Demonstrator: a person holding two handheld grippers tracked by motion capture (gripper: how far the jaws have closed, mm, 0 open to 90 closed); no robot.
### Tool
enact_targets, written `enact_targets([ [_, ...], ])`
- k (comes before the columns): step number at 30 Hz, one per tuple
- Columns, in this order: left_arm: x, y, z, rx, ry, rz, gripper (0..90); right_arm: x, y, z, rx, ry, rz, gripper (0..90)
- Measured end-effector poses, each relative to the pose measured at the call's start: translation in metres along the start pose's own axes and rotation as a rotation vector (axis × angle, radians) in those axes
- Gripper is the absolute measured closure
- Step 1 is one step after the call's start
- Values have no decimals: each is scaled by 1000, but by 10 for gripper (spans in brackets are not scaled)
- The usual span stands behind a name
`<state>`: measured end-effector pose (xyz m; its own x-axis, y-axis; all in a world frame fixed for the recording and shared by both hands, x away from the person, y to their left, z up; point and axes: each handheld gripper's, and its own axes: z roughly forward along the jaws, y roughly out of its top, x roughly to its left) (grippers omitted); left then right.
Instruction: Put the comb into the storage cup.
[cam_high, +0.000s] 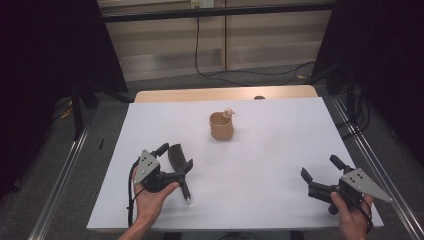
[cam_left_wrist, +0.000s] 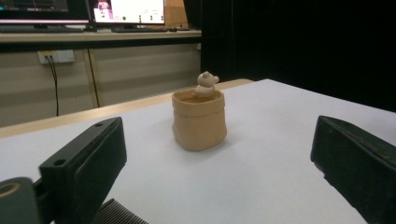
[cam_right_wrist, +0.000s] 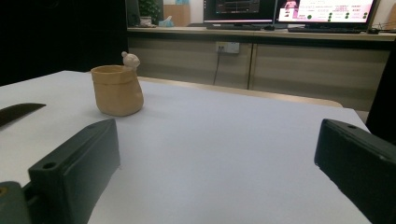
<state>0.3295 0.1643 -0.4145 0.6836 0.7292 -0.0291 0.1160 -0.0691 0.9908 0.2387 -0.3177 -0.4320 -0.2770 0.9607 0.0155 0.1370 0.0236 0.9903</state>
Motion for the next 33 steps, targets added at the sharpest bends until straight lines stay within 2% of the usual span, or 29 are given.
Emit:
enact_targets([
  [2,2,-4,-1,8,1,-14,69,0,0,0,-1,2,-2,0],
  [3,3,-5,-3,8,6,-3,94,0,0,1,0,1,-4,0],
  [6,5,-5,-4,4,-7,-11,174,0,0,1,2,1,-3,0],
  [8,5,-5,-4,3,-2,-15,180,0,0,0,-2,2,-7,0],
  [10,5,-5,-5,1,-7,-3,257,0,0,1,2,-1,-5,0],
  [12,5,-5,-5,-5,-7,-12,297,0,0,1,5,1,-5,0],
  [16,5,-5,-7,-16,-28,-20,402,0,-1,1,5,2,-5,0],
  [18,4,-4,-7,-27,-32,-27,423,0,-1,1,4,3,-4,0],
  [19,4,-4,-7,-22,-40,-18,441,0,-1,1,4,3,-5,0],
  [23,3,-4,-7,-26,-61,-49,571,1,-1,1,3,10,-7,0],
  [24,4,-4,-8,-30,-64,-49,594,1,-1,1,3,12,-9,0],
  [25,5,-4,-8,-26,-69,-30,626,1,-1,1,3,13,-9,0],
  [27,4,-5,-7,-32,-74,-40,701,1,-1,1,3,13,-9,0],
  [28,4,-5,-8,-33,-75,-35,701,1,-1,1,3,12,-8,0],
  [29,4,-5,-7,-29,-85,-36,772,1,-1,0,3,9,-8,0],
  [31,4,-5,-7,-21,-89,-31,799,1,-1,0,2,9,-7,0],
  [33,5,-5,-7,-11,-102,-34,862,1,-1,0,3,10,-7,0],
])
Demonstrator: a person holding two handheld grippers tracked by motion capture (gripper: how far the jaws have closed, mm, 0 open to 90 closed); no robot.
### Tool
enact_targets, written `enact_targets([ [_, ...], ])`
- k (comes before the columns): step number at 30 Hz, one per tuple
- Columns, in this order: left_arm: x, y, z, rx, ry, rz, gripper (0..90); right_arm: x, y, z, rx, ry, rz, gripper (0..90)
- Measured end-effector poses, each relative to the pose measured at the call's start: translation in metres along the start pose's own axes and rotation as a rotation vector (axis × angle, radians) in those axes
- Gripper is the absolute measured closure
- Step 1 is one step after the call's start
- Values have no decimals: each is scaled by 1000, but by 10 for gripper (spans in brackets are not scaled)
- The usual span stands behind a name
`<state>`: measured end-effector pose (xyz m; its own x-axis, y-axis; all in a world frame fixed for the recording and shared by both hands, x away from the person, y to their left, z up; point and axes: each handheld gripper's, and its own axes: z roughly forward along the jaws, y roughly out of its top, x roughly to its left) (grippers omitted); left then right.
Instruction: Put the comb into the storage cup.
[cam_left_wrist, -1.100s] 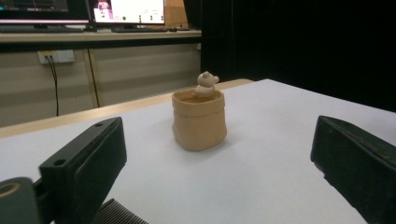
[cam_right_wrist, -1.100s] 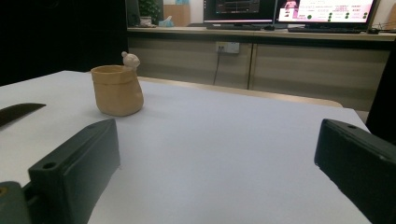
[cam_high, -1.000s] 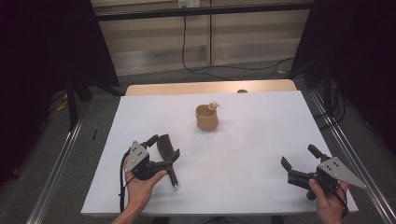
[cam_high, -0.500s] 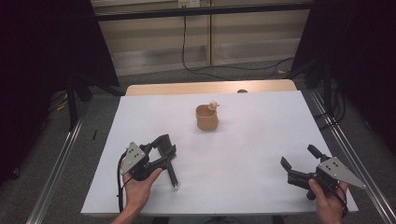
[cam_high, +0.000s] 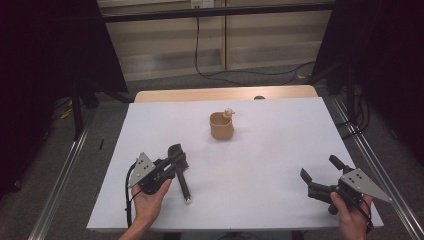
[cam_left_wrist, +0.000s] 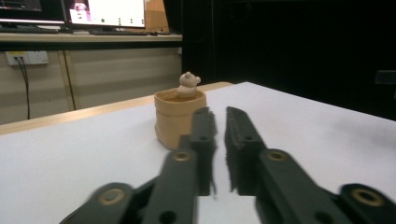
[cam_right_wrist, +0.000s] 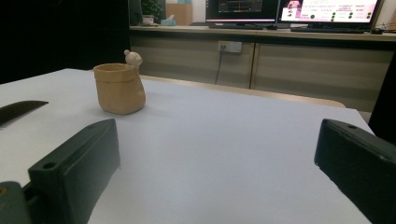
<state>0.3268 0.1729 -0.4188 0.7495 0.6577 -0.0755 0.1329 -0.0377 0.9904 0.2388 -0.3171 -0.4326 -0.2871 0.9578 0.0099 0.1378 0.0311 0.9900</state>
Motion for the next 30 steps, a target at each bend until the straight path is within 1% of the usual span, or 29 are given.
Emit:
enact_targets([
  [1,0,0,0,10,-11,-1,890,0,0,0,1,-2,-2,0],
  [2,0,0,0,16,-20,-13,900,0,0,0,1,-1,-2,0],
  [3,0,0,1,20,-30,-22,900,0,0,0,1,-1,-4,0],
  [5,2,0,1,48,-46,-36,900,0,0,0,10,-2,-5,0],
  [6,2,0,1,48,-46,-36,900,0,0,0,10,-5,-8,0],
  [7,3,0,1,68,-52,-53,900,0,0,0,9,-4,-7,0],
  [8,4,0,1,81,-65,-58,900,0,0,0,10,-3,-5,0],
  [10,3,-1,1,89,-65,-61,900,0,0,0,9,-2,-5,0],
  [11,3,-1,1,97,-64,-58,900,0,0,0,9,-1,-5,0],
  [13,0,0,1,120,-77,-60,900,0,0,0,7,-3,-5,0],
  [14,0,0,1,120,-77,-60,900,0,0,0,7,-3,-5,0],
  [16,0,-1,2,143,-78,-65,900,0,0,0,11,-6,-8,0],
  [17,0,-1,2,143,-78,-65,900,0,0,0,11,-6,-8,0],
  [20,2,-2,3,159,-69,-89,900,0,0,0,9,-4,-11,0],
  [21,4,-2,4,185,-58,-97,900,0,0,0,9,-2,-11,0],
  [22,4,-2,4,185,-58,-97,900,0,0,0,9,-2,-11,0],
  [23,4,-3,4,197,-60,-100,900,0,0,0,8,-2,-12,0],
  [25,4,-3,5,221,-75,-109,900,0,0,0,10,-1,-12,0],
  [27,3,-2,5,251,-101,-100,900,0,0,0,11,1,-10,0],
  [29,1,-1,6,271,-116,-101,900,0,-1,0,12,1,-11,0],
  [30,1,-1,7,293,-121,-101,900,0,-1,0,12,1,-11,0],
])
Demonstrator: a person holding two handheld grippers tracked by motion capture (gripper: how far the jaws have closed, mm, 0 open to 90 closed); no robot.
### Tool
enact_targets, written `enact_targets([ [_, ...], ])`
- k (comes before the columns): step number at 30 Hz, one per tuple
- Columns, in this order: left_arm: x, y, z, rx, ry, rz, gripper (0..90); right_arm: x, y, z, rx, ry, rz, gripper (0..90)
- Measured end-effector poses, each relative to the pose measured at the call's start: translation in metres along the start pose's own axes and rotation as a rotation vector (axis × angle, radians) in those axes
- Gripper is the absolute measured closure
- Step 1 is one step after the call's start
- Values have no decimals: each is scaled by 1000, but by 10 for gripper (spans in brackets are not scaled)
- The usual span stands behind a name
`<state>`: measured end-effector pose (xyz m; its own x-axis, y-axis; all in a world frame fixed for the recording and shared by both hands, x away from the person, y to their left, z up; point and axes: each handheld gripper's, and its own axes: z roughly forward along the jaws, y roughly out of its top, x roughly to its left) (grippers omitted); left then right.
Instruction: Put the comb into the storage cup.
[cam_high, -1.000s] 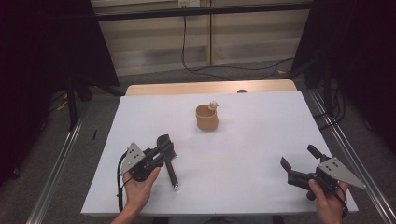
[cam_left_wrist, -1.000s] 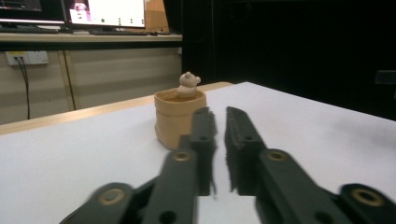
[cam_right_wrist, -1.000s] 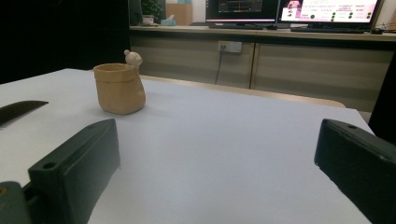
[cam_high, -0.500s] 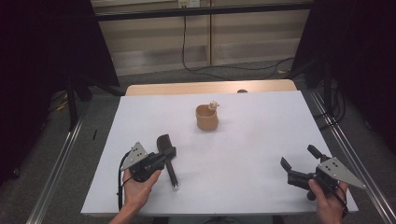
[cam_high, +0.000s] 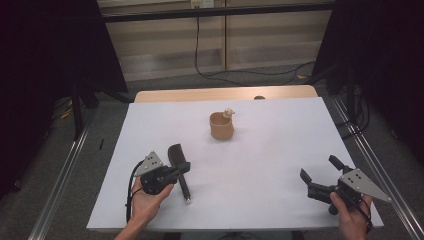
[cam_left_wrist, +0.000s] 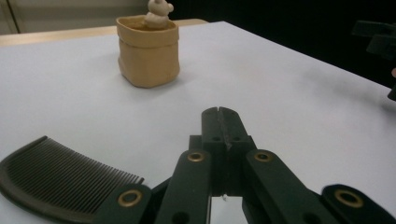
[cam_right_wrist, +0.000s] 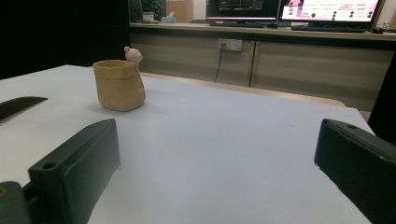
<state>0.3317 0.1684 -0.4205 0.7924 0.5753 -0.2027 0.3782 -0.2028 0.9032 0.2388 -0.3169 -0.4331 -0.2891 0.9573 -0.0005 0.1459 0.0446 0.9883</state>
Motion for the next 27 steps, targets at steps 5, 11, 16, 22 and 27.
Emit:
enact_targets([
  [5,4,-2,5,100,-1,-29,900,-1,0,0,4,-3,-2,0],
  [11,2,-3,8,169,29,-26,900,0,-1,1,5,-2,-2,0],
  [16,0,-4,11,216,37,-30,900,0,-1,1,8,0,-5,0],
  [22,-3,-6,11,254,37,-39,900,0,-1,1,12,6,-8,0],
  [27,-8,-8,14,293,25,-37,900,0,-1,2,14,8,-5,0],
])
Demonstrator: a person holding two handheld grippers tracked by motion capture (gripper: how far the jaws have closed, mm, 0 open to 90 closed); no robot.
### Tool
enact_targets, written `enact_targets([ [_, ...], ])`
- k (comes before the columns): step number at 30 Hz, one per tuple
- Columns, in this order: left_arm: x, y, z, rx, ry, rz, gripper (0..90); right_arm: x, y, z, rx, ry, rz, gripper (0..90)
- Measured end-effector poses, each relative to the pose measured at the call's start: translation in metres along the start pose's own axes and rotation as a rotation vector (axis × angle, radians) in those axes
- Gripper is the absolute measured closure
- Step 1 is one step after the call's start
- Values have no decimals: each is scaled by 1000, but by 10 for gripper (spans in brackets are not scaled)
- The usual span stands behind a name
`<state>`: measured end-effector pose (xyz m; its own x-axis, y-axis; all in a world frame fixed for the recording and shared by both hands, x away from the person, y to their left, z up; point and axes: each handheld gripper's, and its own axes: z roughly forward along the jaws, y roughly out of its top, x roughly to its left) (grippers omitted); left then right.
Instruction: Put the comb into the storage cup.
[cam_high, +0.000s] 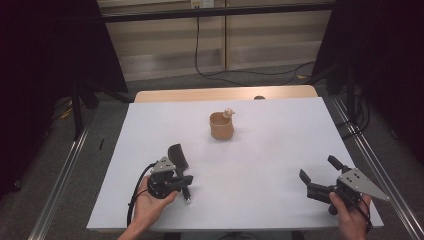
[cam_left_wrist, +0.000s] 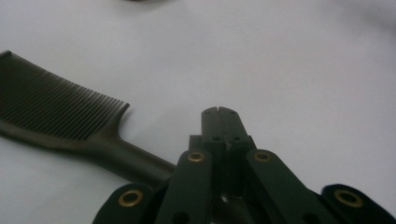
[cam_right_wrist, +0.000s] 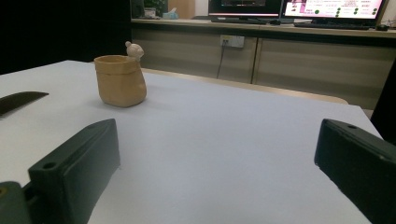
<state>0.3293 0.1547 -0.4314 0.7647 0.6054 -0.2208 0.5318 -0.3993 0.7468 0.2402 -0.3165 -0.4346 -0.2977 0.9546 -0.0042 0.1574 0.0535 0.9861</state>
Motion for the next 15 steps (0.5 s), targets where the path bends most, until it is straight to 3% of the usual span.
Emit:
enact_targets([
  [3,0,-2,7,46,-11,-25,900,0,0,0,1,5,2,0],
  [7,0,-2,9,59,-9,-30,900,0,0,0,4,8,5,0],
  [10,-1,-2,9,67,-12,-20,900,-1,-1,0,7,8,4,0],
  [15,-2,-3,12,88,19,-7,900,-1,-1,0,8,7,2,0],
])
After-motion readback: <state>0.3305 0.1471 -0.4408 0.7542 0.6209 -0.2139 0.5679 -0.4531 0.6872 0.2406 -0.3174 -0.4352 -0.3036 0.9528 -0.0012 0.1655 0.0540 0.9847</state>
